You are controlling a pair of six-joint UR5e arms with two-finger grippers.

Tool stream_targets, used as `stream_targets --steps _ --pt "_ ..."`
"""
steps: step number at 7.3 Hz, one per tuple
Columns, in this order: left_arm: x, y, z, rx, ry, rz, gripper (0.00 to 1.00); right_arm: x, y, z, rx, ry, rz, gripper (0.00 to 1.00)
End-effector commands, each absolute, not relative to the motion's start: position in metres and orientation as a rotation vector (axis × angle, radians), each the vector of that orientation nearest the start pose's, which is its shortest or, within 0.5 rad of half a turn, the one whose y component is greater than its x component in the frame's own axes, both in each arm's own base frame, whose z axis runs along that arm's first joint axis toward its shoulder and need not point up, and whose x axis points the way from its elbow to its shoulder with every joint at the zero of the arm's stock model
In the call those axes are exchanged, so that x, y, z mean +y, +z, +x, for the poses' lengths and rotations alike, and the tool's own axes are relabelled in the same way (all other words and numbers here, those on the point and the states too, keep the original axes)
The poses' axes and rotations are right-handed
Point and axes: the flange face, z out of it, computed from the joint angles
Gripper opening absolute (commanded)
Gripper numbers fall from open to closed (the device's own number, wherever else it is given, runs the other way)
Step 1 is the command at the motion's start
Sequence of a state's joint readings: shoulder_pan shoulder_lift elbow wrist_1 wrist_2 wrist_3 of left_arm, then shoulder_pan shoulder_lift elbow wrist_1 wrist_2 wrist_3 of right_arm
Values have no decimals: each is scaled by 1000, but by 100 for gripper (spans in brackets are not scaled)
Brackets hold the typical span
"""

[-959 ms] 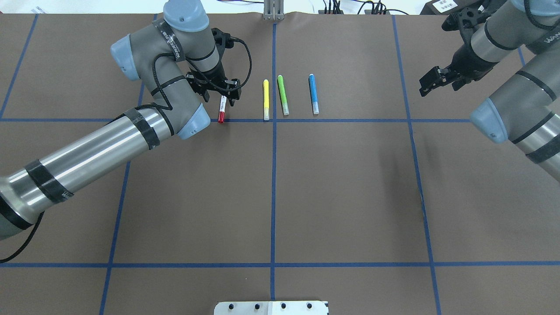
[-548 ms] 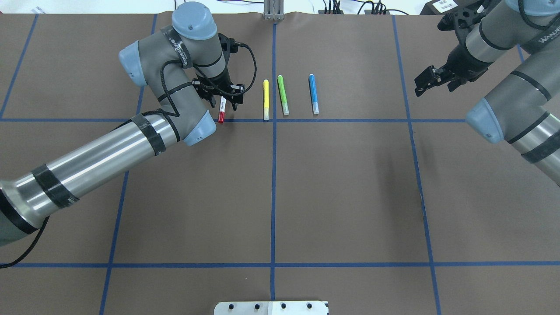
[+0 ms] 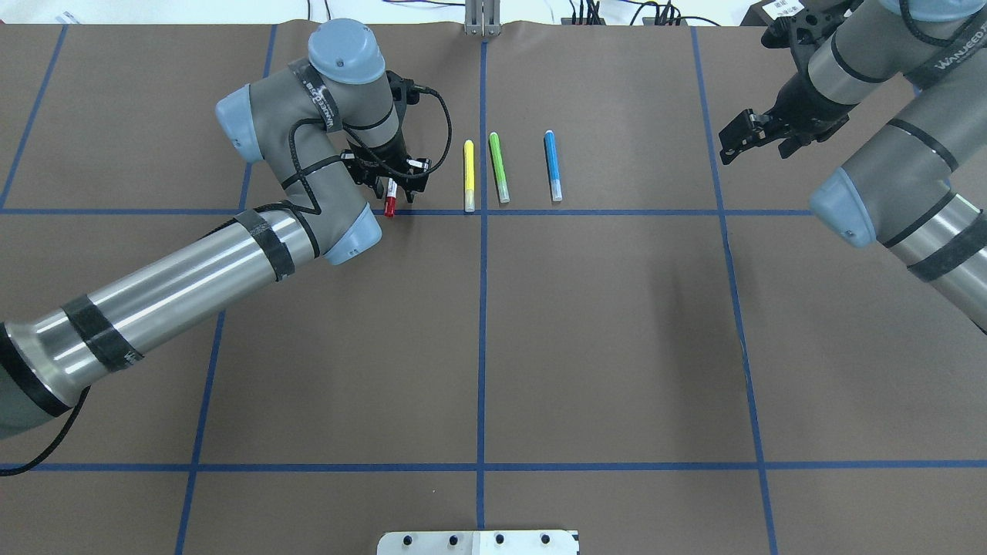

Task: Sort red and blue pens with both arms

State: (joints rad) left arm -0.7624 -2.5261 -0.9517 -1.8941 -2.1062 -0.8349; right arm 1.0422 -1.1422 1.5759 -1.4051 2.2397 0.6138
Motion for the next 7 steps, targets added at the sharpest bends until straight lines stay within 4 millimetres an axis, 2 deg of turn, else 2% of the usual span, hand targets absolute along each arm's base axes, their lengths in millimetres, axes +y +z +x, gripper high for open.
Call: stream_targets --steps 1,2,3,4,5,6,7 --pt "-644 289 557 820 151 57 7 -605 392 -272 -857 -121 133 99" --pt "-644 288 556 823 149 59 0 -607 390 -275 -857 -123 131 99" --pt "-646 276 550 839 80 45 0 -614 388 -280 -856 -122 129 99" --pt "-656 257 529 868 17 39 0 -622 385 -285 -853 -120 125 99" --pt "-664 239 499 882 -11 -24 0 -632 380 -290 -853 -120 124 99" --pt "-667 218 443 861 -79 -89 0 -646 368 -304 -852 -115 117 99" --pt "-647 198 408 823 -121 -126 0 -663 353 -331 -849 -102 95 99"
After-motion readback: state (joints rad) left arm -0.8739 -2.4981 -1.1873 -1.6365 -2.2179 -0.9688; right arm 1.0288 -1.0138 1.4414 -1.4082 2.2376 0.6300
